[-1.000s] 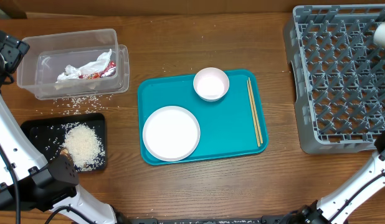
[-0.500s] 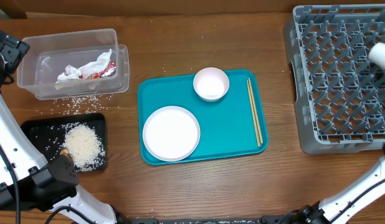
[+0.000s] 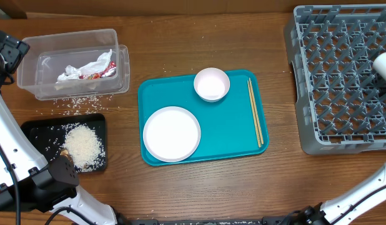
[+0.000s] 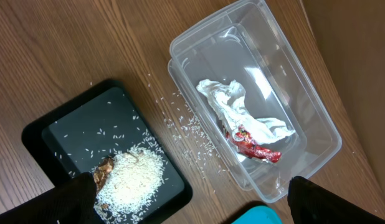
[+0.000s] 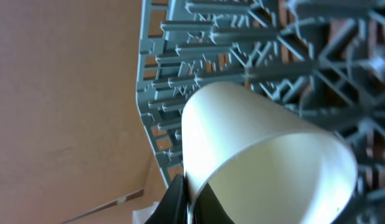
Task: Sort waste into correct bins and load items into the dishwasher
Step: 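Carry the white cup with the right gripper and set it in the rack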
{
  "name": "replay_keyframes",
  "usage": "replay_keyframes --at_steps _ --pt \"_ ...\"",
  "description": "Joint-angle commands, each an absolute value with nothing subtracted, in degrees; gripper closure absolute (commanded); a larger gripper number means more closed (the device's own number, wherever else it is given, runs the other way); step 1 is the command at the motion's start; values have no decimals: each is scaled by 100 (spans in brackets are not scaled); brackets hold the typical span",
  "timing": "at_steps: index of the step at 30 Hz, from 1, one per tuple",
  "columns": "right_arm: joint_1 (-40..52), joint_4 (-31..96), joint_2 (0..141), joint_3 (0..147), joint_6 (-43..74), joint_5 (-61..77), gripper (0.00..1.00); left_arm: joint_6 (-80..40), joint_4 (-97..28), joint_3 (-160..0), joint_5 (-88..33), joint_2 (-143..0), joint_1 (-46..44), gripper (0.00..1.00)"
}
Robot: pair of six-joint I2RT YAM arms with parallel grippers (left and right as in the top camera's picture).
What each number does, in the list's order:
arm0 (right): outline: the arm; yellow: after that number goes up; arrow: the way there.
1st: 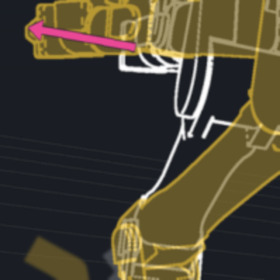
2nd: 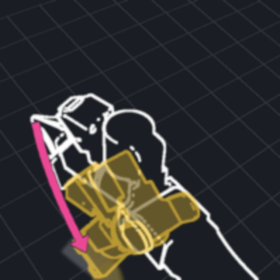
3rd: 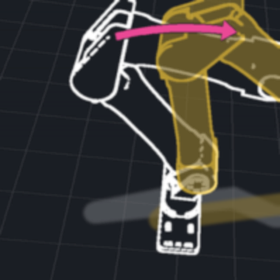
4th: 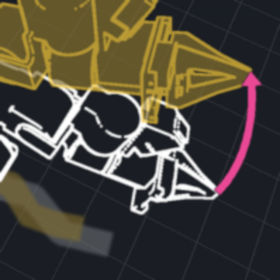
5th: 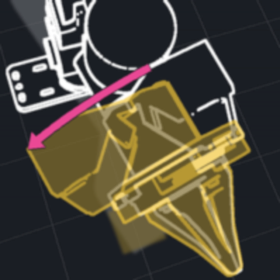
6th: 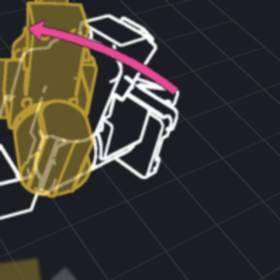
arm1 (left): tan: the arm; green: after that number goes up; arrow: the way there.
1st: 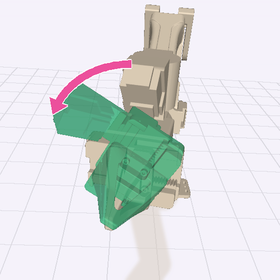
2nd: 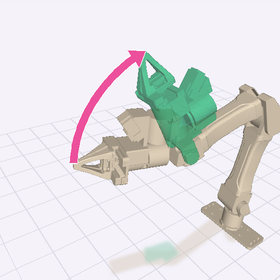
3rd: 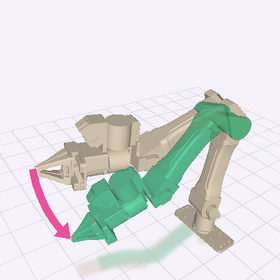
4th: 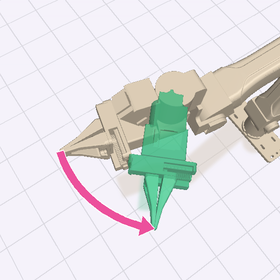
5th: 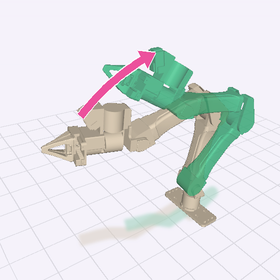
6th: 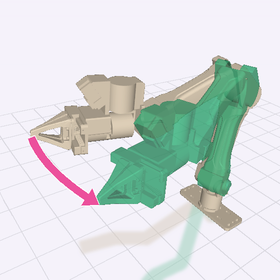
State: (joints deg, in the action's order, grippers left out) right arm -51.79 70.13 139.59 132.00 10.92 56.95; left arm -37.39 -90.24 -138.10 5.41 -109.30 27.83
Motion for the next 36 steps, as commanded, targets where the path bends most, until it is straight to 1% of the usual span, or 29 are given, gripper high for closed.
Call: replay_keyframes --at_steps 1,4,10,21,25,30,31,33,35,36 --pt "-5448 7188 14114 13087 1135 4195 96 -3771 -9015 -13817 596 -10940 2768 0" --pt "-5450 7251 14114 13087 893 4204 96 -3771 -9015 -13817 596 -10940 2768 0" --pt "-5356 7277 14114 13082 895 4206 96 -3771 -9015 -13817 598 -10940 2768 0" --pt "-5013 6893 14123 13013 860 4165 96 -3771 -9015 -13817 596 -10940 2768 0" --pt "-4989 6930 14123 12798 1203 3026 96 -3771 -9015 -13817 596 -10940 2768 0" --pt "-5017 7102 14123 12766 1203 2307 96 -3771 -9015 -13817 596 -10940 2768 0" --pt "-5017 7133 14123 12766 1203 2202 96 -3771 -9015 -13817 598 -10940 2768 0" --pt "-5017 7179 14123 12766 1203 2023 89 -3771 -9015 -13817 596 -10940 2768 0" --pt "-5017 7258 14123 12766 1205 1839 88 -3771 -9015 -13817 596 -10940 2768 0" --pt "-5017 7323 14123 12766 1205 1691 82 -3771 -9013 -13817 596 -10940 2768 0"
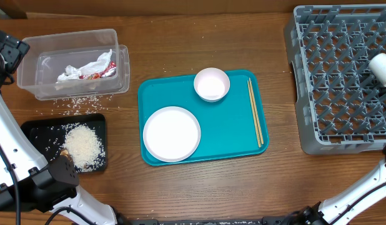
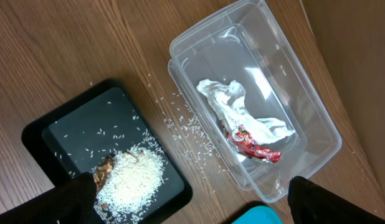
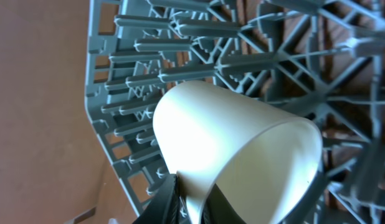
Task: Sort waste into correct bins and load items into the dishwasher
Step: 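Carry the white cup with the right gripper and set it in the rack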
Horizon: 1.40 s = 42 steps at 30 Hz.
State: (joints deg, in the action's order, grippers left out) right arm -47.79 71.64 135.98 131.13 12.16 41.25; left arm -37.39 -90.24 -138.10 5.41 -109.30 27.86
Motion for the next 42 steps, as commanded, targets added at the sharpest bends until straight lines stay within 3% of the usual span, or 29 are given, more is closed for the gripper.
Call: replay_keyframes --at_steps 1,18,27,29,32,42 --pt "-5017 7347 14123 12766 1205 1627 77 -3771 -9015 -13817 596 -10940 2768 0" --pt "-5039 8276 13528 13205 1776 1199 73 -3771 -9015 -13817 596 -10940 2768 0" --pt "-4877 7808 12285 13216 1957 1227 75 -3771 -9015 -13817 596 -10940 2768 0" --pt "-4777 7612 12101 13216 1953 1247 79 -3771 -9013 -13817 596 -10940 2768 0" --pt "-4510 7452 12070 13194 1865 1262 96 -3771 -9013 -13817 596 -10940 2768 0" --pt "-3640 7059 12696 12368 1632 539 96 -3771 -9015 -13817 598 -10940 2768 0"
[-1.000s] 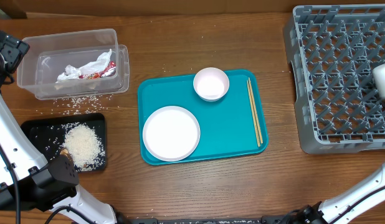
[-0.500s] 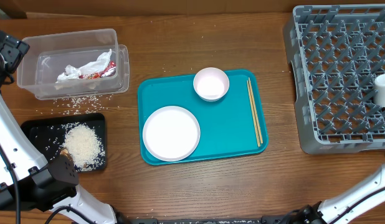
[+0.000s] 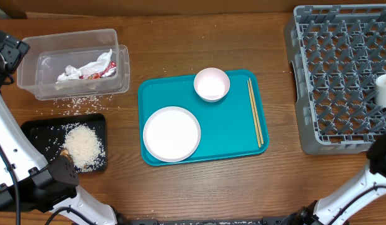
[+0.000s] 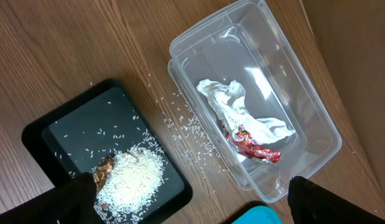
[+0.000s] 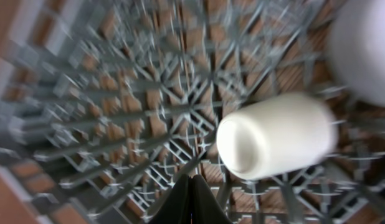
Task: Sort waste into correct bins and load items into the dishwasher
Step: 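Carry the white cup with the right gripper and set it in the rack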
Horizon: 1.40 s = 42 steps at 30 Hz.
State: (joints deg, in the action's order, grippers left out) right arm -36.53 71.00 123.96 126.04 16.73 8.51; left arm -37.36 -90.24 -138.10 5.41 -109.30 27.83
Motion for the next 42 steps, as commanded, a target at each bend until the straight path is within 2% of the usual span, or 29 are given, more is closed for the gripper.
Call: replay_keyframes --at_steps 1,7,15,21,26,31,42 --pt "-3632 7063 12787 12324 1667 469 96 -3771 -9015 -13817 596 -10940 2768 0" --pt "-3656 7133 13063 12287 1796 -156 96 -3771 -9015 -13817 598 -10940 2762 0" --pt "-3765 7511 12713 12897 2128 -698 96 -3771 -9015 -13817 596 -10940 2762 0" --pt "-3774 7929 12505 13286 2132 -1658 96 -3771 -9015 -13817 596 -10940 2762 0" --pt "-3774 7955 12383 13290 2340 -1354 96 -3771 -9015 -13817 596 -10940 2762 0" --pt "-3771 7756 12418 13270 1927 -725 96 -3771 -9013 -13817 596 -10940 2762 0" --pt "-3767 7463 13021 12737 1909 -764 96 -3771 -9015 -13817 598 -10940 2762 0"
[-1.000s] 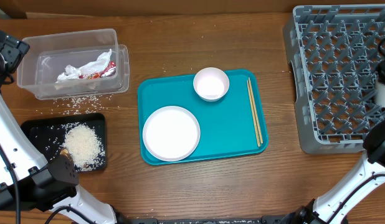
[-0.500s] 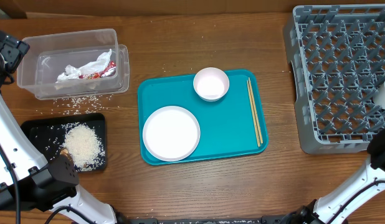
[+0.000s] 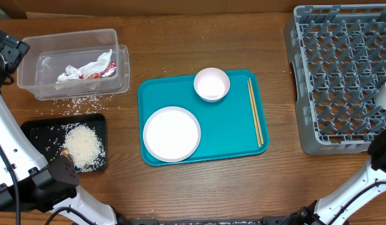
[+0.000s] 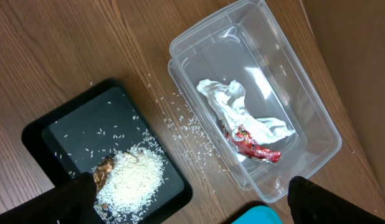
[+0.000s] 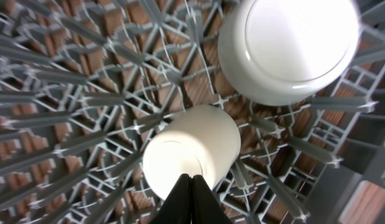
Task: Sort waste into correct bins and load items into the dishwasher
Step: 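Carry the white cup with the right gripper and set it in the rack, then move the right gripper back to the pink saucer on the tray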
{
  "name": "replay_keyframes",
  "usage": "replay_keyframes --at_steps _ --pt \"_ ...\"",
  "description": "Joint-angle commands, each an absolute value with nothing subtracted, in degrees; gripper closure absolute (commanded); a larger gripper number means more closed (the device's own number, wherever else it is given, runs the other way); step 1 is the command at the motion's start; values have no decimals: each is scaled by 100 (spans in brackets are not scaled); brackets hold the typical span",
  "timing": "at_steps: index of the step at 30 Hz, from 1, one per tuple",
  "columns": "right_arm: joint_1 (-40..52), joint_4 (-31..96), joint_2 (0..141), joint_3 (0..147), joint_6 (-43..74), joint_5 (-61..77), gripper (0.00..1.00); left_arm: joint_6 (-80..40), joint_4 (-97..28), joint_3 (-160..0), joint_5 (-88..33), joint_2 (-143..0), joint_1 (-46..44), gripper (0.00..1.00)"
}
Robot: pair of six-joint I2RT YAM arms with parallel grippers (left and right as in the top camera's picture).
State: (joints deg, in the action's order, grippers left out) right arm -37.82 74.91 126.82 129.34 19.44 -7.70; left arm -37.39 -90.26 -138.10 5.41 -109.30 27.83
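A white cup [image 5: 191, 146] sits among the prongs of the grey dishwasher rack [image 3: 333, 75] with its narrow base toward the right wrist camera. The overhead view shows the cup at the rack's right edge. My right gripper [image 5: 192, 198] is shut, its tips over the cup's base and nothing pinched between them. On the teal tray [image 3: 233, 140] lie a white plate [image 3: 172, 133], a white bowl [image 3: 212, 84] and chopsticks [image 3: 254, 112]. My left gripper [image 4: 191, 204] hangs open high above the bins, with nothing in it.
A second white round dish [image 5: 289, 46] sits in the rack beside the cup. A clear bin [image 4: 255, 106] holds a crumpled napkin and a red wrapper. A black tray [image 4: 111, 162] holds rice, and loose grains lie on the wood between them.
In the right wrist view the cup was blurred and lying sideways; now its base faces the camera, with a second white dish beside it. The left arm has not moved.
My right gripper first pinched the cup's rim over the rack's right side and still held it at the second moment. By the third, the cup lay at the rack's right edge apart from my shut fingers. Now it rests base-up among the prongs.
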Motion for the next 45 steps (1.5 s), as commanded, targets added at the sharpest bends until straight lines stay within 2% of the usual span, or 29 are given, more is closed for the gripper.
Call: replay_keyframes --at_steps 1,11,16,21,22,24,25,26,29,32,36,37,39,45 --pt "-3767 7470 13085 12737 1909 -768 96 -3771 -9013 -13817 596 -10940 2762 0" --pt "-3791 7671 13150 12750 1909 -786 96 -3771 -9013 -13817 596 -10940 2762 0" --pt "-3800 8040 12825 13240 2108 -731 96 -3771 -9015 -13817 596 -10940 2762 0" --pt "-3793 8141 12114 14014 2104 143 95 -3771 -9015 -13817 596 -10940 2762 0" --pt "-3793 8114 11933 14191 2104 676 90 -3771 -9015 -13817 596 -10940 2762 0" --pt "-3793 8082 11673 14438 2106 1739 51 -3771 -9013 -13817 596 -10940 2762 0" --pt "-3793 8055 11561 14523 2106 2342 9 -3771 -9015 -13817 596 -10940 2762 0" --pt "-3793 8003 11452 14571 2102 3055 0 -3771 -9015 -13817 596 -10940 2762 0" --pt "-3645 7806 11242 14575 2027 5162 3 -3771 -9015 -13817 598 -10940 2762 0" --pt "-3142 7944 11190 14575 1772 5760 7 -3771 -9013 -13817 596 -10940 2762 0" --pt "-1529 8764 11222 14547 1708 3385 14 -3771 -9015 -13817 596 -10940 2735 0" --pt "-714 8912 11284 14490 1715 2154 20 -3771 -9015 -13817 596 -10940 2735 0" --pt "117 8960 11413 14414 1791 1135 20 -3771 -9015 -13817 596 -10940 2735 0" --pt "2003 8696 12140 14103 2329 -543 19 -3771 -9015 -13817 596 -10940 2735 0"
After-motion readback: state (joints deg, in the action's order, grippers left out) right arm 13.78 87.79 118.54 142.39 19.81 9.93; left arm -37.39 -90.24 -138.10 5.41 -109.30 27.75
